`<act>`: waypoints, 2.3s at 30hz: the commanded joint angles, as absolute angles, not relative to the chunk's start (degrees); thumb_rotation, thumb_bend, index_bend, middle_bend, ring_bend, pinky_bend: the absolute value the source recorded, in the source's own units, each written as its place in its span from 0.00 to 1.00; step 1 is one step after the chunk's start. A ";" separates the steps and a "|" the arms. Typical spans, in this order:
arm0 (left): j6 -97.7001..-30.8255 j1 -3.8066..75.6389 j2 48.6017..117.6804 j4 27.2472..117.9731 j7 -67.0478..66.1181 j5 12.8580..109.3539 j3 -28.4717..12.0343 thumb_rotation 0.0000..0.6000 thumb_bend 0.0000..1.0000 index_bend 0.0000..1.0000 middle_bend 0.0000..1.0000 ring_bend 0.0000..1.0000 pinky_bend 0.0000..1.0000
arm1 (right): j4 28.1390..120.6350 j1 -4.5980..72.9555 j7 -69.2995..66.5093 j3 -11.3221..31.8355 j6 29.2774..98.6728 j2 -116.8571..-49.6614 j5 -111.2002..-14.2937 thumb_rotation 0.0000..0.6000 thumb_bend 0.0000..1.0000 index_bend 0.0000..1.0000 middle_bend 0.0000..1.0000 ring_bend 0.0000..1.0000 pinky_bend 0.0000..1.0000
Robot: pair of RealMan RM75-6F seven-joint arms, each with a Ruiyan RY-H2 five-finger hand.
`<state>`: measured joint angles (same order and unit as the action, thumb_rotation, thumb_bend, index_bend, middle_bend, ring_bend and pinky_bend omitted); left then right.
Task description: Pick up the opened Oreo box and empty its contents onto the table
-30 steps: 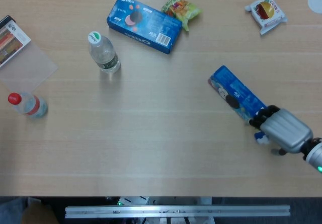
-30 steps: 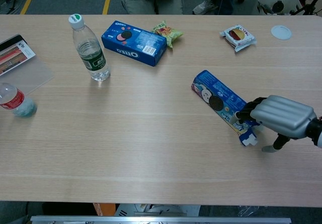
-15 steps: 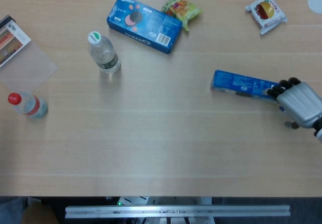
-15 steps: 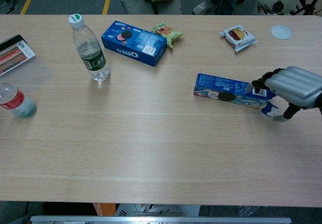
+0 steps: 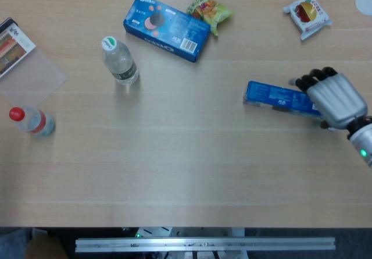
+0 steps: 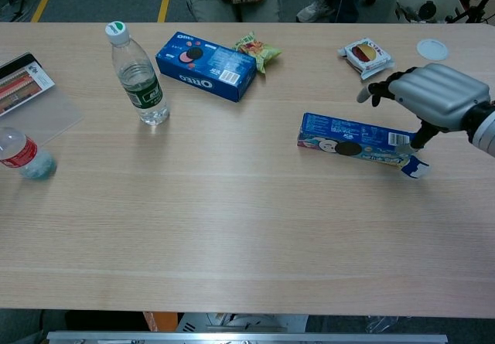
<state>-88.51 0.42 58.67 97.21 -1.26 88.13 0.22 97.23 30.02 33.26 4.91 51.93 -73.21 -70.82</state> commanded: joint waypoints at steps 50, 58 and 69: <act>-87.72 -0.38 58.32 95.96 0.83 87.10 0.67 1.00 0.27 0.16 0.12 0.13 0.09 | 86.68 46.70 46.68 4.15 52.84 -93.80 -41.17 1.00 0.22 0.40 0.40 0.40 0.62; -87.88 -0.49 58.20 96.38 0.61 87.22 0.67 1.00 0.27 0.16 0.12 0.13 0.09 | 94.45 47.40 39.01 8.18 52.23 -90.41 -45.85 1.00 0.21 0.39 0.40 0.40 0.62; -88.48 -1.00 57.68 96.97 0.62 87.22 0.73 1.00 0.27 0.16 0.12 0.13 0.09 | 101.90 49.07 27.79 14.30 51.37 -89.09 -49.86 1.00 0.20 0.39 0.40 0.40 0.62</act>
